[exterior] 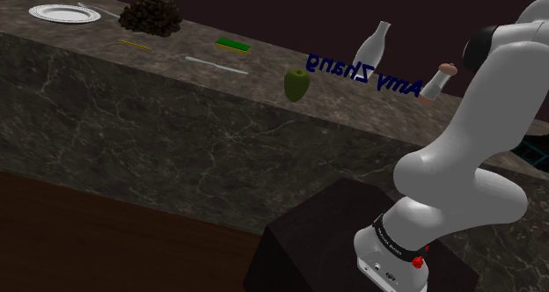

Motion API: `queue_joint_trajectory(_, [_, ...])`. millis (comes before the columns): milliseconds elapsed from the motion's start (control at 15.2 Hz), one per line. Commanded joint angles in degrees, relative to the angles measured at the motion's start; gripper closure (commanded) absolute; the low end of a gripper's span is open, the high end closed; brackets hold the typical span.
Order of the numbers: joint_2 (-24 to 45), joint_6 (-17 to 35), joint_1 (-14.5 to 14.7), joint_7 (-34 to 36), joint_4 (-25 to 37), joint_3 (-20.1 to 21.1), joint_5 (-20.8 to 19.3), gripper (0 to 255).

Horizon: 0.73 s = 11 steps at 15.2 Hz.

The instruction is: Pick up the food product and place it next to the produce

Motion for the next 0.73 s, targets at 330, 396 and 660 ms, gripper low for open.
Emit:
queue_joint_trajectory(330, [2.8, -7.7, -3.0, -0.6, 10.5, 0.6, 1.5, 0])
queue_joint_trajectory(396, [2.8, -7.7, -3.0, -0.6, 10.5, 0.6, 1.5, 0])
queue_joint_trajectory(660, [2.8, -7.7, -3.0, -0.6, 10.5, 0.6, 1.5, 0])
